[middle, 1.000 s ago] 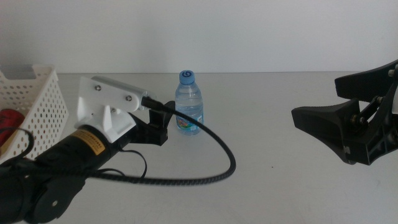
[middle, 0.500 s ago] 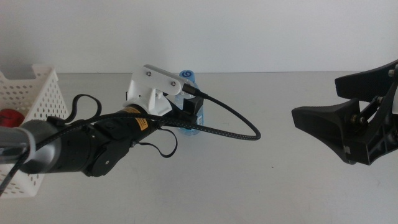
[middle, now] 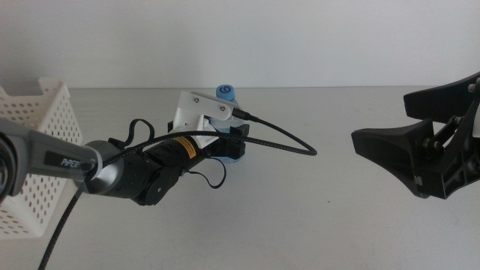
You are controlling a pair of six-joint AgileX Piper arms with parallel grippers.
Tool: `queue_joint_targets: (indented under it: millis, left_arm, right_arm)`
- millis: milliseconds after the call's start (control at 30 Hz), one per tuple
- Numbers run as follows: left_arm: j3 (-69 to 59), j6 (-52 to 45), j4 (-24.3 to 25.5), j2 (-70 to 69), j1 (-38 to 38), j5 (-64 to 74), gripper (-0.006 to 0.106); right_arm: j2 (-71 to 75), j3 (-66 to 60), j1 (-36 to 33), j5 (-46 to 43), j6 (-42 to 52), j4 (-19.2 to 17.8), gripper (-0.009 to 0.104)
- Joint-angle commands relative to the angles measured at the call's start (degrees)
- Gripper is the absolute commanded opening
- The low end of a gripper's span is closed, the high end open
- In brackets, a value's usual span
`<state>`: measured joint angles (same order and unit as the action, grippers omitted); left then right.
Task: Use arms to grab the bottles and put them into the dustbin to the left of the table.
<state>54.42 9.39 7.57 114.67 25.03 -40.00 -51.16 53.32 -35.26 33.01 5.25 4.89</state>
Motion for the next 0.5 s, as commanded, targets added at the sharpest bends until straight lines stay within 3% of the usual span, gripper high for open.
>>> queue_joint_targets:
  millis: [0,133,233,467]
  left_arm:
    - [1.9,0.5,-0.8,-1.7,-0.1,-6.8,0.093]
    - [2.2,-0.1,-0.8,0.2,-0.5,-10.1,0.090]
    - [3.2,0.9,-0.8,2.1,-0.5,-10.4,0.080]
    - [3.9,3.2,4.8,2.2,-0.5,-9.9,0.031]
  right_arm:
    - [0.6,2.2,-0.2,-3.8,0.3,-0.5,0.071]
    - [0.6,2.2,-0.2,-3.8,0.3,-0.5,0.071]
    - [0.6,2.2,-0.2,-3.9,0.3,-0.5,0.071]
    - [0.6,2.2,-0.2,-3.9,0.3,-0.5,0.071]
